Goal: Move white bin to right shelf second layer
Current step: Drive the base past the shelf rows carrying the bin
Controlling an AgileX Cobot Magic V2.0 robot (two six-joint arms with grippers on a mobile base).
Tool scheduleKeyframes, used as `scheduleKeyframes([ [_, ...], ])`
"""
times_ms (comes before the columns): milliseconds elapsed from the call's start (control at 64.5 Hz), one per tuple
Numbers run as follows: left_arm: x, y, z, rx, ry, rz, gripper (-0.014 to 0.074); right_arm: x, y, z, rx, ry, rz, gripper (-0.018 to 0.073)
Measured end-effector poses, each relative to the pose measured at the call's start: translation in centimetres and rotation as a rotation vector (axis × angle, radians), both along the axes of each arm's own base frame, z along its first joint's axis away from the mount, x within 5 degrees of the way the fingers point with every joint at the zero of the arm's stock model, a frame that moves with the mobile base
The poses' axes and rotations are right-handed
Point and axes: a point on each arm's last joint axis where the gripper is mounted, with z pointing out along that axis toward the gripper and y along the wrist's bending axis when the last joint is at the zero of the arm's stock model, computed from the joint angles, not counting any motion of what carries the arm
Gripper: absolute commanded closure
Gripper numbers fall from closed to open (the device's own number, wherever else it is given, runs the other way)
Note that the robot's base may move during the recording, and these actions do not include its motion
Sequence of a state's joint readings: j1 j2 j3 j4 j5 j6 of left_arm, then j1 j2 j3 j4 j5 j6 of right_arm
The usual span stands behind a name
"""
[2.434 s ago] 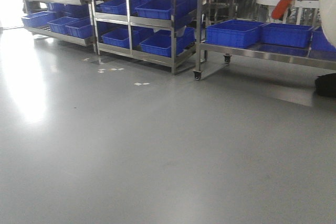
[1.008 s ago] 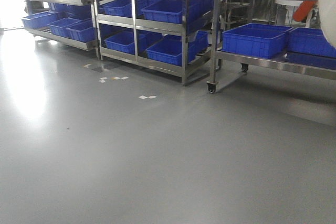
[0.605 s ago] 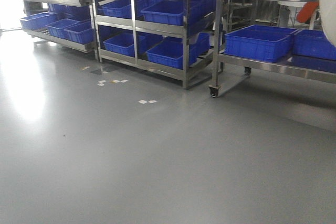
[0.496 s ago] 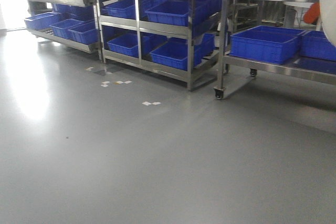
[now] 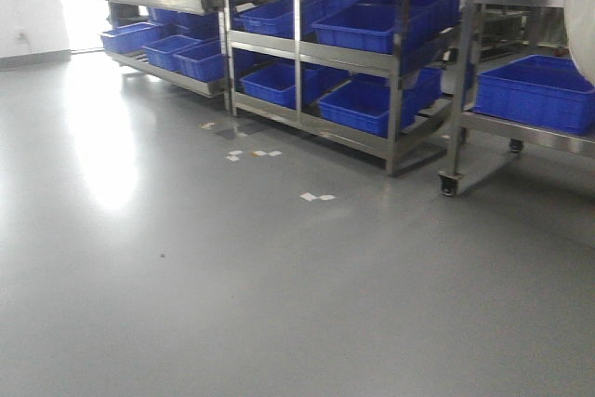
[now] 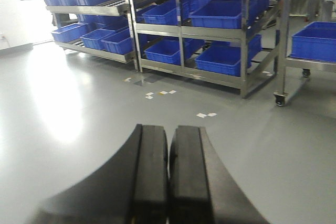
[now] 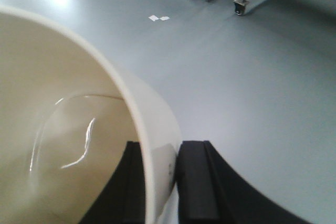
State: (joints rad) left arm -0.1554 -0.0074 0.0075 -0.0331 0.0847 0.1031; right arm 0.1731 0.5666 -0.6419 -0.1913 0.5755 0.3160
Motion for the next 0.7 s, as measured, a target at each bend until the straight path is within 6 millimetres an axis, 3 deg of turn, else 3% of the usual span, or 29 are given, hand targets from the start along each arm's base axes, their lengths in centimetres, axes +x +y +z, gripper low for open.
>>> scheduleKeyframes([
  [698, 0.00, 0.00, 0.00, 0.000, 0.000, 0.000, 0.0512, 0.00, 0.00, 0.00, 0.000, 0.000, 0.000, 0.0489],
])
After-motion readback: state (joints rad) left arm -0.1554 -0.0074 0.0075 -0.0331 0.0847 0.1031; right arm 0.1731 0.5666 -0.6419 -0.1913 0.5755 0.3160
